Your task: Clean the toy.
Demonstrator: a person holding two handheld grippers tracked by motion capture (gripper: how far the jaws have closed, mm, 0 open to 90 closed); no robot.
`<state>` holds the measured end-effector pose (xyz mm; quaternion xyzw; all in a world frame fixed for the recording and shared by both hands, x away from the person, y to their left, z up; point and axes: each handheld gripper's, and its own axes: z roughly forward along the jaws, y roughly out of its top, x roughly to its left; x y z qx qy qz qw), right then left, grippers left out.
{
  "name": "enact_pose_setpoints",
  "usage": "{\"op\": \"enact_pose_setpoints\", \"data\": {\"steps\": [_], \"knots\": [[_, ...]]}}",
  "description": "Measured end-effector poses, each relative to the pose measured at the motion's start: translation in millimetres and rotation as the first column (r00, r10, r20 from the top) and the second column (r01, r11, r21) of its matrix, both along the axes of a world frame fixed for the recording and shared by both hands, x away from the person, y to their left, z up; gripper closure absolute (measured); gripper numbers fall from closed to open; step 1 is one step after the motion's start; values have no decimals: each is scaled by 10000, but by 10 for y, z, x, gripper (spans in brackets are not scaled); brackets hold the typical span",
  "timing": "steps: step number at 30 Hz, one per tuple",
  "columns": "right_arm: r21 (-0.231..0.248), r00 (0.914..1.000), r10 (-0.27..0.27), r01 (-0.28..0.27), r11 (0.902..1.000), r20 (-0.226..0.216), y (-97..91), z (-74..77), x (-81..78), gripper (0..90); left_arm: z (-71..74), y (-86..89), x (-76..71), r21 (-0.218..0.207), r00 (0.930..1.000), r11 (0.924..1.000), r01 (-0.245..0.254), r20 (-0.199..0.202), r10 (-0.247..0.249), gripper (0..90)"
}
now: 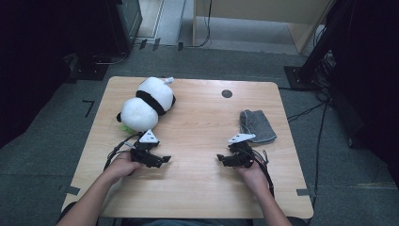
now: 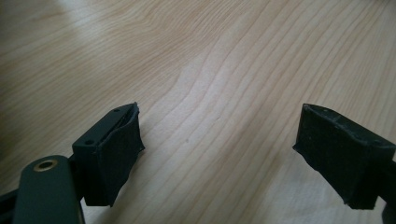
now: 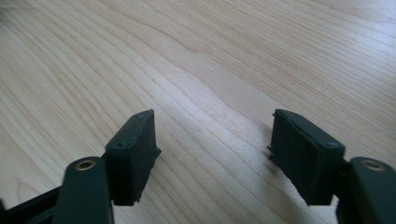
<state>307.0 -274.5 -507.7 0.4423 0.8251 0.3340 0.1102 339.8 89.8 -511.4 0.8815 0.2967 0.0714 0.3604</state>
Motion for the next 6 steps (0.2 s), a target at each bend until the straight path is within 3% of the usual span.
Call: {"op": "enact_pose_setpoints", "data": {"steps": [6], "knots": [[631,9995,130,-147,9979,274,-70,-47,-21,299,-9,22,6,-51,9999,9999,-143,33,143,145]]}}
